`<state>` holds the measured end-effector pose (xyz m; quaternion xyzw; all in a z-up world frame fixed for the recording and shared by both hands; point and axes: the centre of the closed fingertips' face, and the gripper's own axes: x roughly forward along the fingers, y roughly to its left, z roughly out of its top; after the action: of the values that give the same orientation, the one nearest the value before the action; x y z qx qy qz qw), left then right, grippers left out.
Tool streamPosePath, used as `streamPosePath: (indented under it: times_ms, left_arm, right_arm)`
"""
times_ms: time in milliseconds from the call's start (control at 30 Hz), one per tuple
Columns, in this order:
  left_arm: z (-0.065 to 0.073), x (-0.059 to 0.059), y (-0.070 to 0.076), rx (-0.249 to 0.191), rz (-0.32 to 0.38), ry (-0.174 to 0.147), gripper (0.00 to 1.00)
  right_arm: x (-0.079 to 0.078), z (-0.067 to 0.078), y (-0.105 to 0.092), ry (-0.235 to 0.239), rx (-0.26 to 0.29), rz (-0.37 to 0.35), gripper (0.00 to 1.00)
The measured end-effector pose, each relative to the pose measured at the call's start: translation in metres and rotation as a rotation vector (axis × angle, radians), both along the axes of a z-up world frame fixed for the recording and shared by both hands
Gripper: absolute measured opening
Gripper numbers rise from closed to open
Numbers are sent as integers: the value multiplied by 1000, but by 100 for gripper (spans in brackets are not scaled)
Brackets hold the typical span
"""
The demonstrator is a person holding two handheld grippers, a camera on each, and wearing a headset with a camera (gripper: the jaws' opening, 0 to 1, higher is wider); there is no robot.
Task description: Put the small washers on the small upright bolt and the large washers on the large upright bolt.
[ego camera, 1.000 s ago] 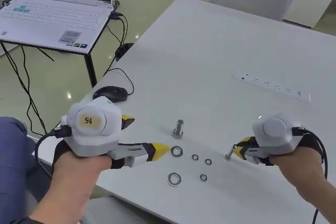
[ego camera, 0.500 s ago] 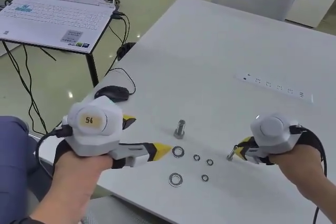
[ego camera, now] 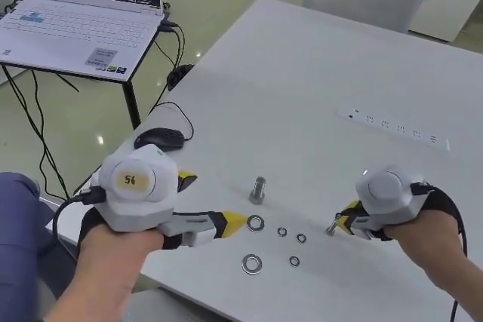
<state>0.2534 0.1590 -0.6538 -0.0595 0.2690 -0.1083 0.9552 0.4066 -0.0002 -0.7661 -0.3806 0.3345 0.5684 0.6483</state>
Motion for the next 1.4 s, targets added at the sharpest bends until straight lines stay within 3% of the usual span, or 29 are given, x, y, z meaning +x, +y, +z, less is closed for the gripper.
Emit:
streamPosePath:
  times_ms: [533, 833, 1167, 1400]
  left_arm:
    - [-2, 0, -3, 2, -10, 8, 67]
    - [-4, -1, -1, -1, -4, 10, 67]
    - [-7, -4, 1, 1, 0, 21, 67]
    - [-7, -5, 5, 5, 5, 23, 67]
  right_arm:
    - [-2, -7, 1, 3, -66, 49, 14]
    - [-3, -21, 0, 21, -95, 59, 14]
    - [-2, -47, -2, 46, -126, 51, 14]
    - [-5, -53, -1, 55, -128, 67, 15]
